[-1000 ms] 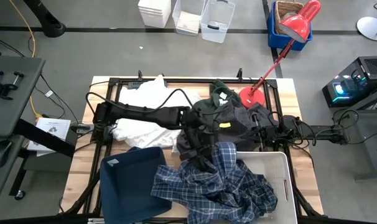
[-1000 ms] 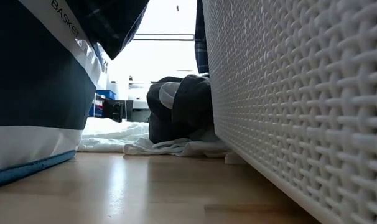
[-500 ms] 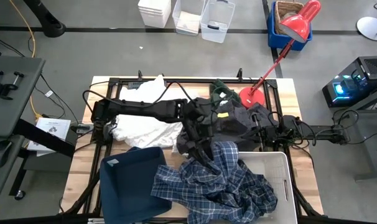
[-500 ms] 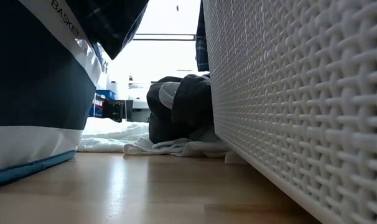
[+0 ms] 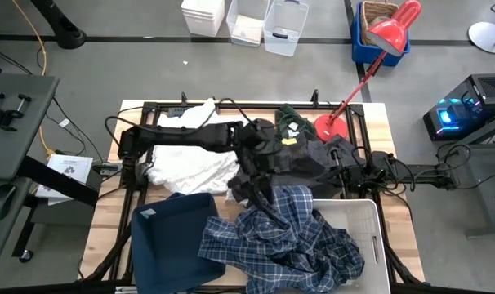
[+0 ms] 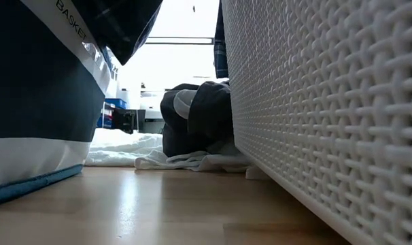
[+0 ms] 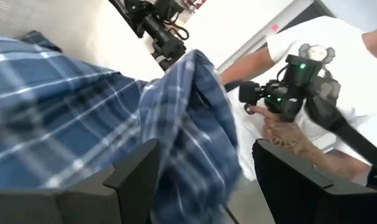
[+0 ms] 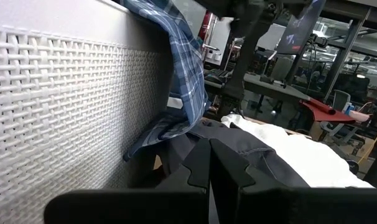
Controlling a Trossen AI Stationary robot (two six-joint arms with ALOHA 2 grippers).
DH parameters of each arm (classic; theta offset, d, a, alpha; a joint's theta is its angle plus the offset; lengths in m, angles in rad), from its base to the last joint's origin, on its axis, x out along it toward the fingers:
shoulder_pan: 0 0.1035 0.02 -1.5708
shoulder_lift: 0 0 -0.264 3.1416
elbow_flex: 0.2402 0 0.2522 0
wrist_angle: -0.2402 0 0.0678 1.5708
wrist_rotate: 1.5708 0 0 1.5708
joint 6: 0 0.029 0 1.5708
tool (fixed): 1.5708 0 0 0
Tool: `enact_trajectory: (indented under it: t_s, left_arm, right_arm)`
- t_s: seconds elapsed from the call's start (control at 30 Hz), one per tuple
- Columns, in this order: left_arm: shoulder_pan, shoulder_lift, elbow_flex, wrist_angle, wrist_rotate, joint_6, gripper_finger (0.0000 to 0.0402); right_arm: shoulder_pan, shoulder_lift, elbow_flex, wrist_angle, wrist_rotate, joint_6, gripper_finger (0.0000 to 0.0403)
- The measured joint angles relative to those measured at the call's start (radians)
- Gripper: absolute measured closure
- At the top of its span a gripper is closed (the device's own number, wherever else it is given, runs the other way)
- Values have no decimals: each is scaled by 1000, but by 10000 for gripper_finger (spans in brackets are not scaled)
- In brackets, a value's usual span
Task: Sort clothes
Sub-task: Put the blue checkered long-sleeve shirt into the white laundry bin
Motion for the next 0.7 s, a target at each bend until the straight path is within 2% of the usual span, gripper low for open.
enact_trajectory:
  t_s: [0.07,0.17,0.3,0.47,0.6,0.7]
  left_arm:
    - [19,-32,0,-109,-32,89,156]
    - [43,-85,0,-257,-134,210,156]
    - [60,-152,-1,-349,-247,295,156]
    - [67,-254,-63,-355,-335,343,156]
    - [90,-374,-238,-248,-418,306,156]
    - [113,-482,-417,-88,-436,218,156]
  right_arm:
    - [0,0,0,0,0,0,402]
    - [0,0,0,0,0,0,402]
    - [0,0,0,0,0,0,402]
    - [0,0,0,0,0,0,402]
    - [0,0,0,0,0,0,402]
    - [0,0,0,0,0,0,402]
